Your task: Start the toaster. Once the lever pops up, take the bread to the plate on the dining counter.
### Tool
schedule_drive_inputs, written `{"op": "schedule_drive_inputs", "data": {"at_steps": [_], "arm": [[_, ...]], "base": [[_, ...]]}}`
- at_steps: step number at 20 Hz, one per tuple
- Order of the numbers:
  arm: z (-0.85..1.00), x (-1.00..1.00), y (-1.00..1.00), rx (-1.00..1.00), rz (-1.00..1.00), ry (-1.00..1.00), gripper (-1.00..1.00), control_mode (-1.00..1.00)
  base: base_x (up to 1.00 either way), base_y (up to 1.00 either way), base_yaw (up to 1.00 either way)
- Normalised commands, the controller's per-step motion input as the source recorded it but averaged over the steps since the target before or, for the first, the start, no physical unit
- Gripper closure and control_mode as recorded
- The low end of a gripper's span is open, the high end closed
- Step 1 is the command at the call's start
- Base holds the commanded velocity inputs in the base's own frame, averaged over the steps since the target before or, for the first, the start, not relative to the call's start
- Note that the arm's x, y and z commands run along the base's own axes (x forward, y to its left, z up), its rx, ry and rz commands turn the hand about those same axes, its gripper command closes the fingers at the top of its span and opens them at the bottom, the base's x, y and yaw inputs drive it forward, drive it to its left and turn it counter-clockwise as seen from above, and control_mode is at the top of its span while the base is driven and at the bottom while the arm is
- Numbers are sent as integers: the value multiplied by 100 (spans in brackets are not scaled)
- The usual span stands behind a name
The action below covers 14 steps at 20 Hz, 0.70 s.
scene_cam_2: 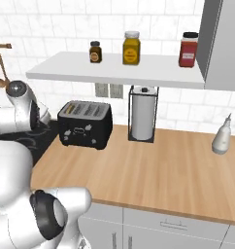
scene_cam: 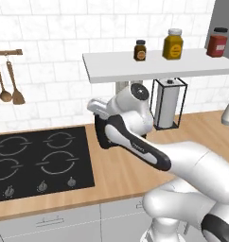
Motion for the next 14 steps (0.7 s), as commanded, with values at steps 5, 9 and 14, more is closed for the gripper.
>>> {"op": "schedule_drive_inputs", "data": {"at_steps": [5,9,14], "arm": [[37,-3,-52,-26,5,0,-100,-100],[6,-28,-53,-20,9,0,-100,-100],[0,-44,-55,-8,9,-2,-100,-100]], "base": [[0,0,0],[0,0,0],[0,0,0]]}}
